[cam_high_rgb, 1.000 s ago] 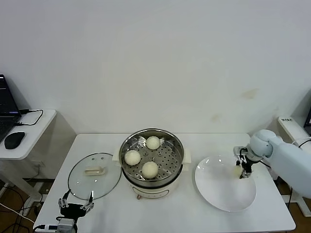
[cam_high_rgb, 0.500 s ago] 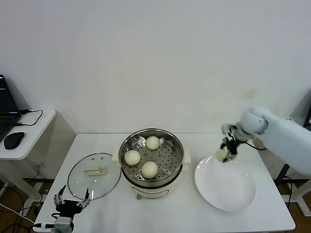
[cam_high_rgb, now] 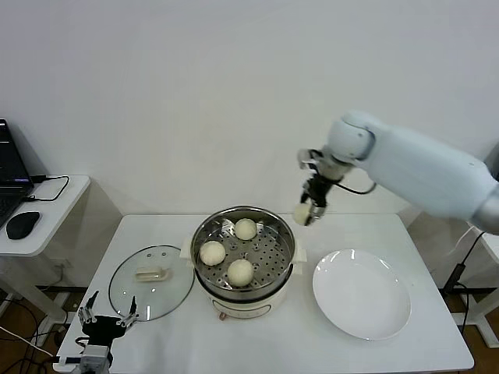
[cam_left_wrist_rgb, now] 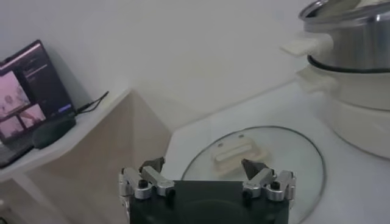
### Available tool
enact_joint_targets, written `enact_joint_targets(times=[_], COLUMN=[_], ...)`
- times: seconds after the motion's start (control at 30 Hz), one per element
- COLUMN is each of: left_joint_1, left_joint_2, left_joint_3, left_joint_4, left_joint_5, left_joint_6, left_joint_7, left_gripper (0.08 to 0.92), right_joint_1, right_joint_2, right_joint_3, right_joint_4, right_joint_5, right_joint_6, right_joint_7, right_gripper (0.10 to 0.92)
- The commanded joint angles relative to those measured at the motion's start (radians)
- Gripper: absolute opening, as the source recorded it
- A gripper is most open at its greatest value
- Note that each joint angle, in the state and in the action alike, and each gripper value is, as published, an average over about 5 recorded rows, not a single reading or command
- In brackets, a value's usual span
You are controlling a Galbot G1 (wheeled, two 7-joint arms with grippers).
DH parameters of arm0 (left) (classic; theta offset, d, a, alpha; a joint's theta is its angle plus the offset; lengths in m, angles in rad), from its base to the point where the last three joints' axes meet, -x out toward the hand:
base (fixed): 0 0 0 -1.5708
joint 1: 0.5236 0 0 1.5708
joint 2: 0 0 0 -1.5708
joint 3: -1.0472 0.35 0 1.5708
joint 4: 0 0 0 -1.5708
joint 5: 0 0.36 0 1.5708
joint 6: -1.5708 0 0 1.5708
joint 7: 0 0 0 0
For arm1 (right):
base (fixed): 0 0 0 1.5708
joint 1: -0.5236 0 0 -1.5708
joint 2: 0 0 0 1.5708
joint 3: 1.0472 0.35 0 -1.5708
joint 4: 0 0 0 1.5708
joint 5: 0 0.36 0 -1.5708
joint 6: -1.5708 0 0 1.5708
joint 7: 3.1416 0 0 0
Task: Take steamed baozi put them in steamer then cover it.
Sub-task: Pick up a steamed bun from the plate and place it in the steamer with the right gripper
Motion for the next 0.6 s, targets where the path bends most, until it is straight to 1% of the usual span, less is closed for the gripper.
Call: enact_joint_targets(times=[0.03,0.23,0.6], left_joint_1=[-0.001,0.001,0.000], left_joint_2=[0.000,-0.003,-0.009], left_joint_3=[-0.003,-0.003,0.000], left_joint_4=[-0.007,-0.014,-0.019], left_joint_5=[-0.005,-0.010,-0.013], left_joint_6=[-0.001,-0.001,0.001], left_joint_7=[0.000,0.001,0.002], left_gripper=[0.823,0.823,0.823], right_joint_1=[0.071,-0.018,-0.141], right_joint_2=[0.234,0.281,0.288], right_joint_3=[-0.071,-0.076,-0.074], right_joint_4=[-0.087,-0.122,-0.140], right_joint_5=[0.074,0.033,-0.037], right_joint_6=[-0.026,-0.030,-0.029], right_joint_7=[0.000,0.015,0.023], right_gripper=[0.618,0.619,0.619])
